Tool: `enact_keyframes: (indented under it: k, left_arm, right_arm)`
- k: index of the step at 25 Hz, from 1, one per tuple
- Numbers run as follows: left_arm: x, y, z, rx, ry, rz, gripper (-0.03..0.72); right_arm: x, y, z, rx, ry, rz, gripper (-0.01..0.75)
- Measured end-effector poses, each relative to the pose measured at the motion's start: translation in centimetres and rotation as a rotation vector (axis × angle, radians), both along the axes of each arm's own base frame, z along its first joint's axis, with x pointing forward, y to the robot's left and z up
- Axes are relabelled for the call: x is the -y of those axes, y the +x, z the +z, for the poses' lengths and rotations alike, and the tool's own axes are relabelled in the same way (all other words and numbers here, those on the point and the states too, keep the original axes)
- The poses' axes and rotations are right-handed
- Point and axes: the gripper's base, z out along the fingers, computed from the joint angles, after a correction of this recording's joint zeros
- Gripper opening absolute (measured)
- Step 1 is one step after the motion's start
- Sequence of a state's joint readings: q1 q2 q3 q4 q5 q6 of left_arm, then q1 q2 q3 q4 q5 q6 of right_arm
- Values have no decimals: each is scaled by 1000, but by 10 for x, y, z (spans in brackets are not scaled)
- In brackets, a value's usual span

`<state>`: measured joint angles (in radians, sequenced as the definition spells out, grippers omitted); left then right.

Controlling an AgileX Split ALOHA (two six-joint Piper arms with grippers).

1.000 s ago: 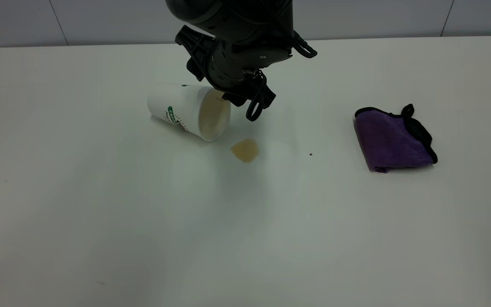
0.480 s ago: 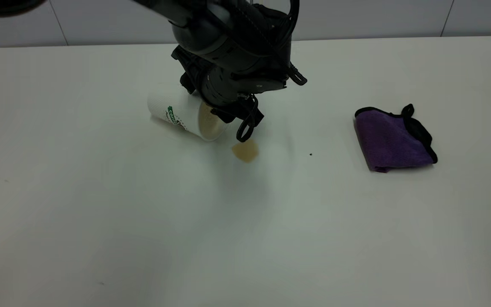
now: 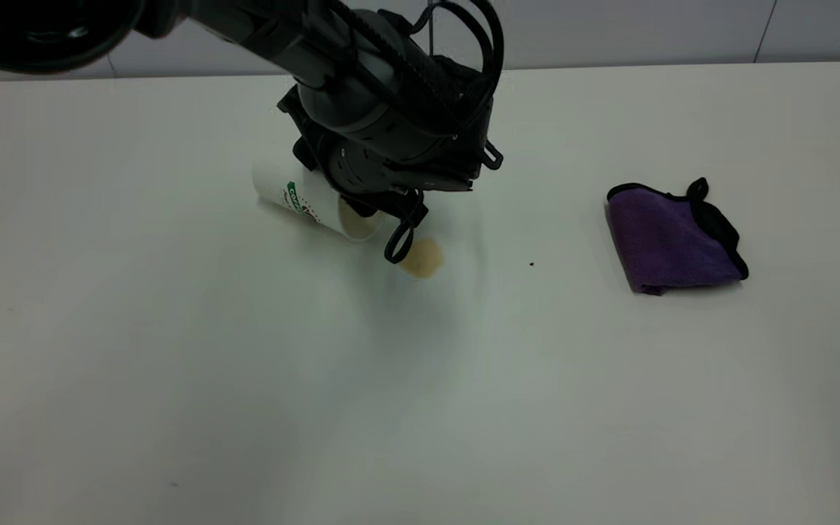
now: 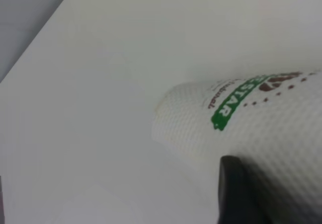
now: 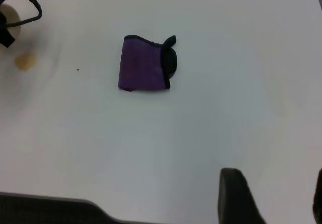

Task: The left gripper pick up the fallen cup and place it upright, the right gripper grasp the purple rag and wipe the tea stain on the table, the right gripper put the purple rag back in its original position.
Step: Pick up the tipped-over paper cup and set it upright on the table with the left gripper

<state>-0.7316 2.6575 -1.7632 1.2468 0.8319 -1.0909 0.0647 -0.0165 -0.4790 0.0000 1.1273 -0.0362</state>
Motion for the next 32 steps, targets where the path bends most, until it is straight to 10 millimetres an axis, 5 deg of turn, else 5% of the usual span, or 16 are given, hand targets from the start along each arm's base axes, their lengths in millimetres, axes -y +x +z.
enact_keyframes:
  k: [10, 17, 23, 32]
  left_arm:
    - [-10, 5, 7, 41, 97, 32, -17]
    - [-11, 13, 43, -55, 41, -11, -27]
    - [-44, 31, 95, -225, -104, -5, -27]
    - [-95, 35, 100, -655, -416, -54, -27]
  right_arm:
    - [0, 0, 0, 0, 0, 0, 405]
    - [0, 0, 0, 0, 0, 0, 405]
    - [0, 0, 0, 0, 0, 0, 405]
    - [0, 0, 0, 0, 0, 0, 405]
